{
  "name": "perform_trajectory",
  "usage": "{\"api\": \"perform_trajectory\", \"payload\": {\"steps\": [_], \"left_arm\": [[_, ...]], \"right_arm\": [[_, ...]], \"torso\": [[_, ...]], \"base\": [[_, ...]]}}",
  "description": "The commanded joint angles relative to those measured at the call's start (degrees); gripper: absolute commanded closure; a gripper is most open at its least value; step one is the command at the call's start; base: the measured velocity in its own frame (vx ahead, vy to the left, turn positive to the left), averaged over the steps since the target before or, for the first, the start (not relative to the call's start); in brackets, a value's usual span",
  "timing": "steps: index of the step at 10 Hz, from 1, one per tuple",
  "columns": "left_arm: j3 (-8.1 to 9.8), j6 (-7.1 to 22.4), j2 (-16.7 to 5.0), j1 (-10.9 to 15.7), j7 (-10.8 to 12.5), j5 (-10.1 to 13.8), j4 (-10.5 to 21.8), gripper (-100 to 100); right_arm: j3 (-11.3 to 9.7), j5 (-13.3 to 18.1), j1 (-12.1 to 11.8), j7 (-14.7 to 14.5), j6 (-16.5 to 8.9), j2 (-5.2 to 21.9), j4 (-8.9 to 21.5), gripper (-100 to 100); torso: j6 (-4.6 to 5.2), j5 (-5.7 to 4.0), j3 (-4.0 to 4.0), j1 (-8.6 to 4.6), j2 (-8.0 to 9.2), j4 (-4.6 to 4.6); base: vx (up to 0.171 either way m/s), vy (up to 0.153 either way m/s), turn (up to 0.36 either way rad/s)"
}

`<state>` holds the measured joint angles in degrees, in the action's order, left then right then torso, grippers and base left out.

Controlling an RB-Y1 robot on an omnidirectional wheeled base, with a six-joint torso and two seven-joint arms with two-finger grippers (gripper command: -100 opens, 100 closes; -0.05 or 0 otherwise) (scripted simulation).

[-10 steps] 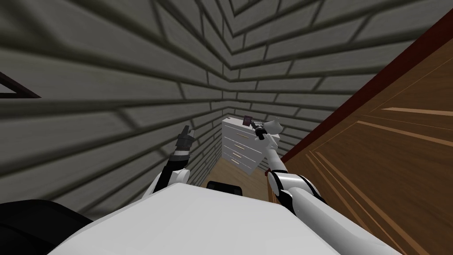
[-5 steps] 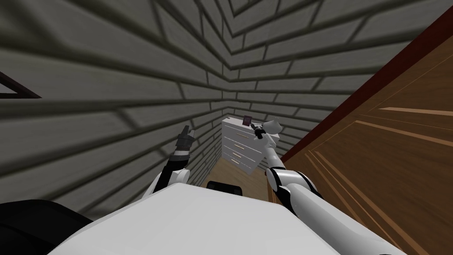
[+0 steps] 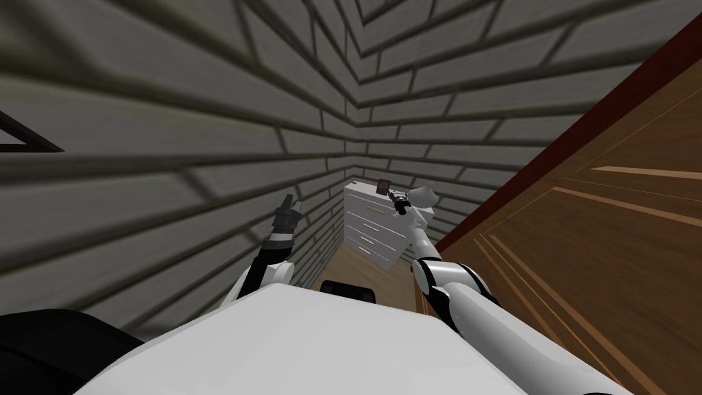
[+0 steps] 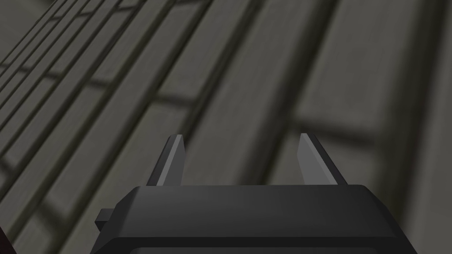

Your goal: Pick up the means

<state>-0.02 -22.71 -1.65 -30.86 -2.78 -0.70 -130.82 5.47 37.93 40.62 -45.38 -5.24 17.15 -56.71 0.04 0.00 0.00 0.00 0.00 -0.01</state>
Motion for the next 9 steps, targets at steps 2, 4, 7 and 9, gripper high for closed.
{"api": "perform_trajectory", "payload": {"steps": [2,4,7,9], "left_arm": [[0.00,0.00,0.00,0.00,0.00,0.00,0.00,0],[0.00,0.00,0.00,0.00,0.00,0.00,0.00,0],[0.00,0.00,0.00,0.00,0.00,0.00,0.00,0],[0.00,0.00,0.00,0.00,0.00,0.00,0.00,0]], "right_arm": [[0.02,0.02,0.00,-0.01,0.02,-0.01,0.02,-100],[0.02,0.02,0.00,-0.01,0.02,-0.01,0.02,-100],[0.08,0.27,0.39,-0.74,-0.57,-0.11,0.98,-100],[0.08,0.27,0.39,-0.74,-0.57,-0.11,0.98,-100]], "torso": [[-0.01,0.00,0.00,0.01,0.00,0.00],[-0.01,0.00,0.01,0.00,0.01,0.01],[0.00,0.00,0.00,0.00,0.01,0.00],[-0.01,0.01,-0.01,0.02,-0.02,0.00]], "base": [[-0.006,0.001,-0.015],[-0.001,0.003,-0.001],[-0.002,0.003,-0.005],[0.000,0.000,0.000]]}}
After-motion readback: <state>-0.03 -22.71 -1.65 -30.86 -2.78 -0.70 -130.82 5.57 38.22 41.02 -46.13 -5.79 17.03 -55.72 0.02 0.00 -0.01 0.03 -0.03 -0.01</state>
